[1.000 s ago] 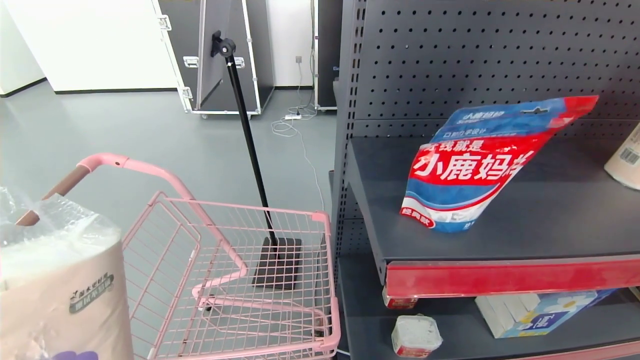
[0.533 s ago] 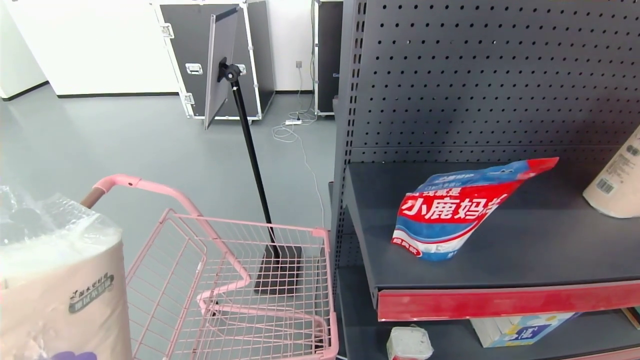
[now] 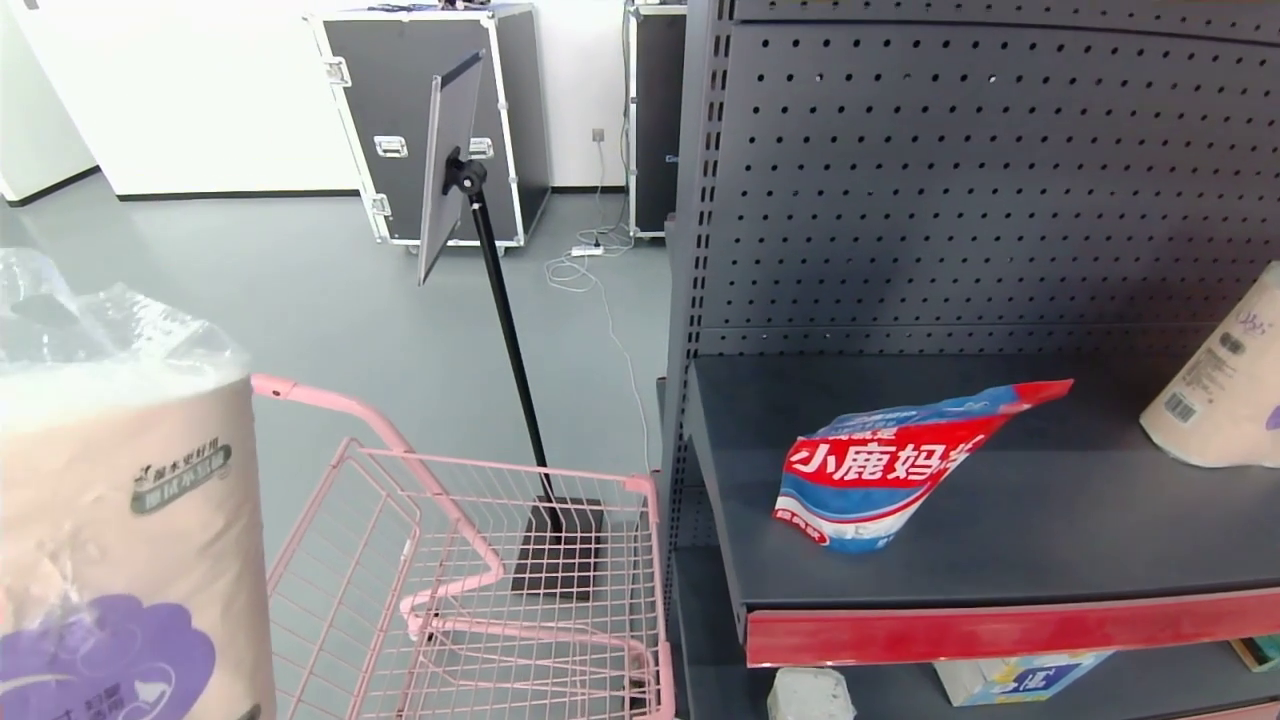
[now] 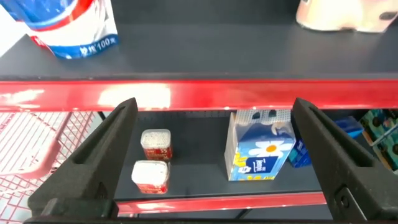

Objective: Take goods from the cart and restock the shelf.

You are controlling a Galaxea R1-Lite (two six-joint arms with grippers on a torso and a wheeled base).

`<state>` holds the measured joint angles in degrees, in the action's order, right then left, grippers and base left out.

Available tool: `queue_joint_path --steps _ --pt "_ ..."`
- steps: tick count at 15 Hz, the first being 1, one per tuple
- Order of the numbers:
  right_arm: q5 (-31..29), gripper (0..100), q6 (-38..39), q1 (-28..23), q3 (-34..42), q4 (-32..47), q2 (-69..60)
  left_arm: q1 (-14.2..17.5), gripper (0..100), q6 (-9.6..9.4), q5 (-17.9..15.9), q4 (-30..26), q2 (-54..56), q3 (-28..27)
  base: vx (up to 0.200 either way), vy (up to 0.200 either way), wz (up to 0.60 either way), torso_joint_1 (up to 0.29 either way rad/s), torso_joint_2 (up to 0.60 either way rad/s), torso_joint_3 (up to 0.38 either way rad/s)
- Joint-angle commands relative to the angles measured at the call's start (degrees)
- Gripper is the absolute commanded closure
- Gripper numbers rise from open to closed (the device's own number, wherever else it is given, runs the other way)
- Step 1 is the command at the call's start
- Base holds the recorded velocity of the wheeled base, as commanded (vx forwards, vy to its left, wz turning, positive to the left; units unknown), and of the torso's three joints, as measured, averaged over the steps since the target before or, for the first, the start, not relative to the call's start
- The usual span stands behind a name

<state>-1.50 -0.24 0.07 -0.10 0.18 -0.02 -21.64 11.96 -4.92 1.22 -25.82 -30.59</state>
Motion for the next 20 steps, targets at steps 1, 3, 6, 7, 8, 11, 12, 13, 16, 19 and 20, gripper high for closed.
queue_joint_path --steps 1,3,6,7,8,11,12,13,16,19,20 --pt "0.01 0 -0.02 0.01 0.01 -0.01 0.02 0.02 100 -0.09 0.00 2.82 -5.91 0.00 0.000 0.000 0.00 0.144 -0.38 -0.212" --pt "0.01 0 0.07 0.01 0.01 -0.01 0.02 0.02 100 -0.45 0.00 3.18 -6.52 0.00 0.000 0.000 0.00 0.134 -0.32 -0.178" --pt "0.01 0 0.07 0.01 0.01 -0.01 0.02 0.02 100 -0.53 0.00 3.09 -6.52 0.00 0.000 0.000 0.00 0.011 -0.02 -0.015" --pt "0.01 0 0.07 0.01 0.01 -0.01 0.02 0.02 100 -0.53 -0.08 3.09 -6.52 0.00 0.000 0.000 0.00 0.000 0.00 0.000" --pt "0.01 0 0.07 0.01 0.01 -0.01 0.02 0.02 100 -0.53 -0.08 3.09 -6.52 0.00 0.000 -0.200 0.00 0.002 0.00 -0.002" --pt "0.09 0 0.07 0.01 0.01 -0.01 0.02 0.02 100 -0.88 -0.08 3.18 -6.44 -0.09 0.000 -0.200 0.00 0.001 0.00 0.004" --pt "0.01 0 0.07 0.01 0.01 -0.01 0.02 0.02 100 -0.80 0.00 3.18 -6.35 -0.09 0.000 -0.200 0.00 0.017 0.00 0.002" --pt "0.09 0 0.07 0.01 0.01 -0.01 0.02 0.11 100 -0.80 0.00 3.09 -6.08 -0.09 0.000 -0.200 0.00 0.012 0.00 -0.007" --pt "0.09 0 0.07 0.01 0.01 -0.01 0.02 0.11 100 -0.88 0.00 3.09 -5.29 -0.09 0.000 -0.200 0.00 0.001 0.00 0.001" --pt "0.09 0 0.07 0.01 0.01 -0.01 0.02 0.11 100 -0.88 0.00 3.00 -4.24 -0.09 0.000 -0.200 0.00 0.005 0.00 0.001" --pt "0.09 0 0.07 0.01 0.01 -0.01 0.02 0.11 100 -0.88 0.00 2.82 -3.62 -0.09 0.000 -0.200 0.00 -0.002 0.00 0.007"
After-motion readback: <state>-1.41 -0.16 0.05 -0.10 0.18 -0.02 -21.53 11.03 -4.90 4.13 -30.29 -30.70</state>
